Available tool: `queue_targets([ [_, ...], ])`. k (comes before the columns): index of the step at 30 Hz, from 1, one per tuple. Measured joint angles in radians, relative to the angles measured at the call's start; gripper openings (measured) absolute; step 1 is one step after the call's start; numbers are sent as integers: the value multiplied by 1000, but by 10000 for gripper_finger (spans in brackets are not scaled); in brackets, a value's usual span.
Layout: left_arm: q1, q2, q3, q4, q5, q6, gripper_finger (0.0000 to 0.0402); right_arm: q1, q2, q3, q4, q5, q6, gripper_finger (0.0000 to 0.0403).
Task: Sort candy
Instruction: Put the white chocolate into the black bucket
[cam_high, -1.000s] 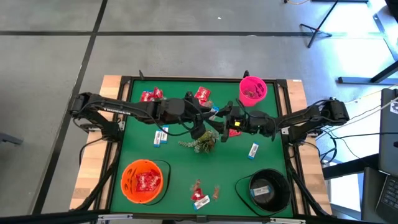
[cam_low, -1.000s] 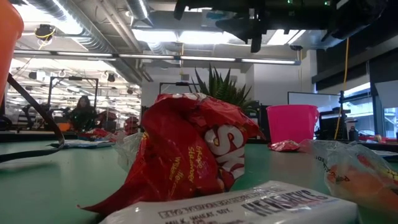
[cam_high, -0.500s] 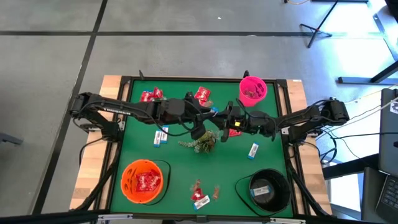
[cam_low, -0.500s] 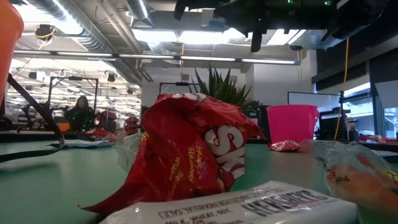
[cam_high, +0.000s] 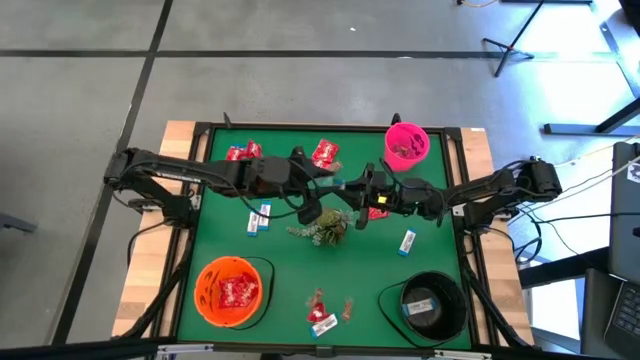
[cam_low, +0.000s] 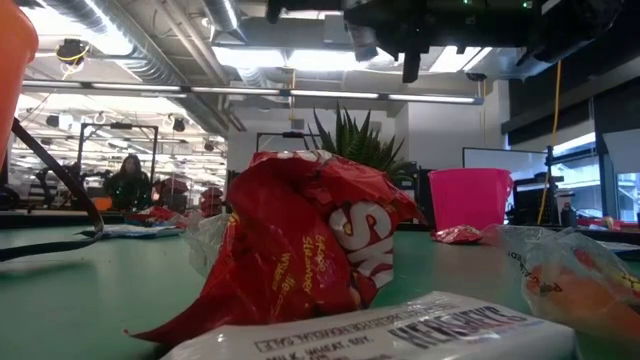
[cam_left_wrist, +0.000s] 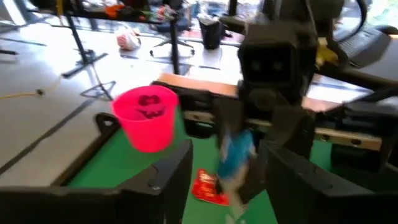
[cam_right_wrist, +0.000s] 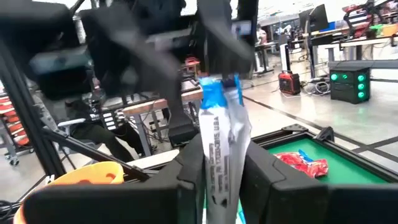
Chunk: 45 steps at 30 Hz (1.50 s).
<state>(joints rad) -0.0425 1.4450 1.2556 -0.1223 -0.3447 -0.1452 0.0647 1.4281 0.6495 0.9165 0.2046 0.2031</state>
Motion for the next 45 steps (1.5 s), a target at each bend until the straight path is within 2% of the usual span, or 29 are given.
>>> queue_targets([
  [7, -19, -133, 0, -108, -89, 22, 190, 0, -95, 0, -122, -68, 0, 40],
  [14, -58, -170, 0, -225, -204, 25, 189, 1, -265, 0, -384, -88, -1, 22],
  [16, -67, -170, 0, -265, -220, 19, 189, 1, -316, 0, -454, -153, 12, 28],
  [21, -70, -168, 0, -325, -254, -9, 189, 29, -459, 0, -620, -395, 86, 33],
  [24, -83, -169, 0, -328, -318, 14, 189, 100, -536, 0, -715, -424, 113, 27],
  [26, -87, -169, 0, -330, -322, 23, 189, 161, -579, 0, -773, -401, 130, 25],
  [30, -85, -173, -37, -278, -320, 25, 189, 304, -633, 0, -886, -222, 139, 27],
  [35, -84, -228, -197, -71, -275, 16, 189, 469, -628, 78, -1152, 37, 195, 29],
  [37, -82, -256, -264, 10, -265, -4, 189, 529, -601, 130, -1254, 100, 241, 29],
  [41, -82, -297, -368, 92, -266, -46, 189, 640, -533, 242, -1417, 139, 371, 28],
  [45, -82, -315, -415, 106, -270, -90, 189, 734, -451, 325, -1539, 141, 539, 28],
])
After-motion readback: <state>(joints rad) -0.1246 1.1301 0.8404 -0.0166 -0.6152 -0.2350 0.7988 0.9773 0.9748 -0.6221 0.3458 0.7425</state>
